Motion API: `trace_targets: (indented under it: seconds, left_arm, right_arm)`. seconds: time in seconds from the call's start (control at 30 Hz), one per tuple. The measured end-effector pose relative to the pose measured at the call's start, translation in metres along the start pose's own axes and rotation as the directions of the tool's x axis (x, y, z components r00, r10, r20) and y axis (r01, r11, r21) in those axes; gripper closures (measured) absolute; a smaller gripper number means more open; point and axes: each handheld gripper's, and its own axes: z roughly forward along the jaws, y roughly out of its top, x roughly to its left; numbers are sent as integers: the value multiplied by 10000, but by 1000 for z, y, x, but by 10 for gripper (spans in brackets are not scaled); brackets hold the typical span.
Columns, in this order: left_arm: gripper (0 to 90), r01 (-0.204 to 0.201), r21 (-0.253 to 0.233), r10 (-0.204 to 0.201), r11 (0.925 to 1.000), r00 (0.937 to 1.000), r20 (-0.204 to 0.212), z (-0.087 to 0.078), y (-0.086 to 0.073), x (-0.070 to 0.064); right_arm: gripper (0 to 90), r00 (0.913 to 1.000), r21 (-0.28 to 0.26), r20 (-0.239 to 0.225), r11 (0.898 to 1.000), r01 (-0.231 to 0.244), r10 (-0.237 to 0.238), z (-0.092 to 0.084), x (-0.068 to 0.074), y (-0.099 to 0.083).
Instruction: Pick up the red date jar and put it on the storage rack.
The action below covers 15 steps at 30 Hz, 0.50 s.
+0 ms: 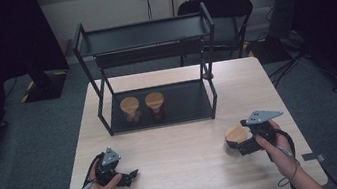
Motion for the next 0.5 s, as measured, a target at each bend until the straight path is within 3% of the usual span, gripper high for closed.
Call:
trace_targets:
  seconds: [0.13,0.5]
  left_arm:
    - [2,2,-1,-2,10000,10000,1,0,0,0]
    - [2,2,-2,-2,10000,10000,0,0,0,0]
  right_arm:
    - [8,10000,-2,68,10000,-56,56,-3,-3,-7]
    - [9,9995,74,-293,9999,-122,124,-7,-11,-25]
